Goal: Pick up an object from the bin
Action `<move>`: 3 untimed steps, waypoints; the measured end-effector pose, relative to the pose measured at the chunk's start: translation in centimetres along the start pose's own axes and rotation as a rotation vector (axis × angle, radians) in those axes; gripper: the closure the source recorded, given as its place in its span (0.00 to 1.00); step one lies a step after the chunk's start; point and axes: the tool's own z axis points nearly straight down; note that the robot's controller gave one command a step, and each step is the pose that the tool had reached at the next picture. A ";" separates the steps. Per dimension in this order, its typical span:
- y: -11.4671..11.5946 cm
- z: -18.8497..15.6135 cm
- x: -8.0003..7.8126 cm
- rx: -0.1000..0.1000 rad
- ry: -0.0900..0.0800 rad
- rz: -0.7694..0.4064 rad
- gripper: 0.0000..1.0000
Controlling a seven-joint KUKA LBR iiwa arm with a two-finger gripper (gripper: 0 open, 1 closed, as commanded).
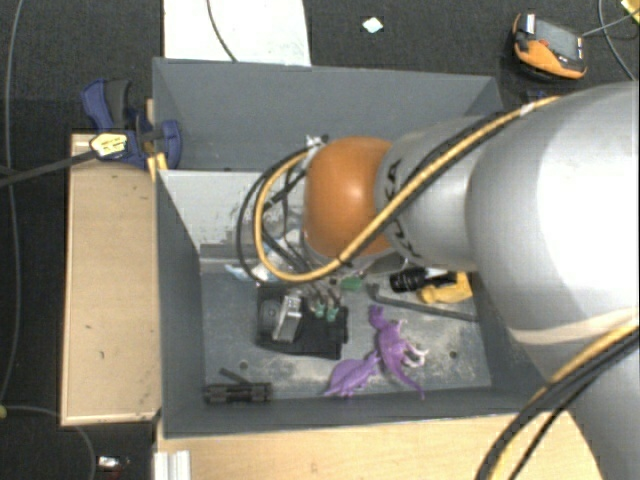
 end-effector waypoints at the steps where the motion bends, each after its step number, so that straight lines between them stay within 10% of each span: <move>1: 1.8 -0.1 0.2 -0.003 -0.003 0.132 1.00; 3: 1.8 -0.9 0.2 -0.004 -0.005 0.134 1.00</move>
Offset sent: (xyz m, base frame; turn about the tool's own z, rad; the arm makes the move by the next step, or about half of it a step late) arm 0.0000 0.0000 0.0000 0.0000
